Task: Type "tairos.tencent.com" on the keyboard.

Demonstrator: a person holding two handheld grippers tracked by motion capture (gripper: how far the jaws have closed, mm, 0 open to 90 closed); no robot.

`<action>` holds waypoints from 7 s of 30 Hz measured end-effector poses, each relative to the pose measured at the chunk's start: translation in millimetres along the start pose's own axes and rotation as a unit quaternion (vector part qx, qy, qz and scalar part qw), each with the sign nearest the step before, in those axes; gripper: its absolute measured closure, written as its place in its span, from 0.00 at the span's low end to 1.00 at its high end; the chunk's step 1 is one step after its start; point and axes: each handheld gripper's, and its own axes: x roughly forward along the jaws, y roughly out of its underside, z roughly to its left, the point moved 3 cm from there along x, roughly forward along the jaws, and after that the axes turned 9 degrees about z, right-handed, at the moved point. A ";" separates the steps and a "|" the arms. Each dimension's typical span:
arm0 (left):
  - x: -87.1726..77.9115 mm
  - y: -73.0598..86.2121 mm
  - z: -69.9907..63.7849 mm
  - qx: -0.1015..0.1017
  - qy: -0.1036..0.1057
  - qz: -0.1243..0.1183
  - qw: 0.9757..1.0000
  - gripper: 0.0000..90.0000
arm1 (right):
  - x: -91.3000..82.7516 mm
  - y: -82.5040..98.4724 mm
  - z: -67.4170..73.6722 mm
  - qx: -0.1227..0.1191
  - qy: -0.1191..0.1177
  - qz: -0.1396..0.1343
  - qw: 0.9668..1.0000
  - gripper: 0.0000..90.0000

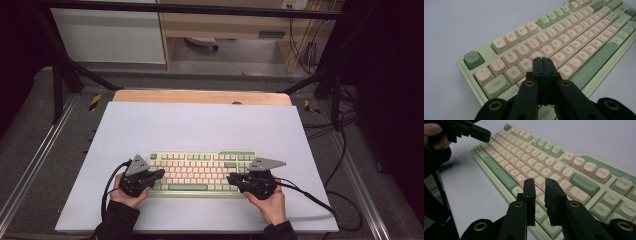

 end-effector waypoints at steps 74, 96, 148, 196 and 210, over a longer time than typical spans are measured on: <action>1.3 0.5 0.0 0.000 0.004 0.001 1.000 1.00 | 61.7 -42.3 9.8 -0.002 0.008 0.041 0.999 1.00; 5.3 -2.6 -6.9 0.007 0.004 0.003 1.000 1.00 | 11.7 3.2 -13.9 0.020 0.008 0.027 0.999 1.00; 46.7 -26.1 -15.0 0.008 -0.012 0.023 1.000 1.00 | 7.6 21.0 -20.4 0.019 0.013 0.041 0.999 1.00; -0.4 2.1 -0.7 -0.015 0.011 -0.008 1.000 1.00 | 48.3 -29.3 3.8 0.023 0.014 0.020 0.999 1.00; 1.5 2.9 -1.2 -0.013 0.013 -0.005 1.000 1.00 | 79.2 -39.6 2.8 0.025 0.021 0.040 0.999 1.00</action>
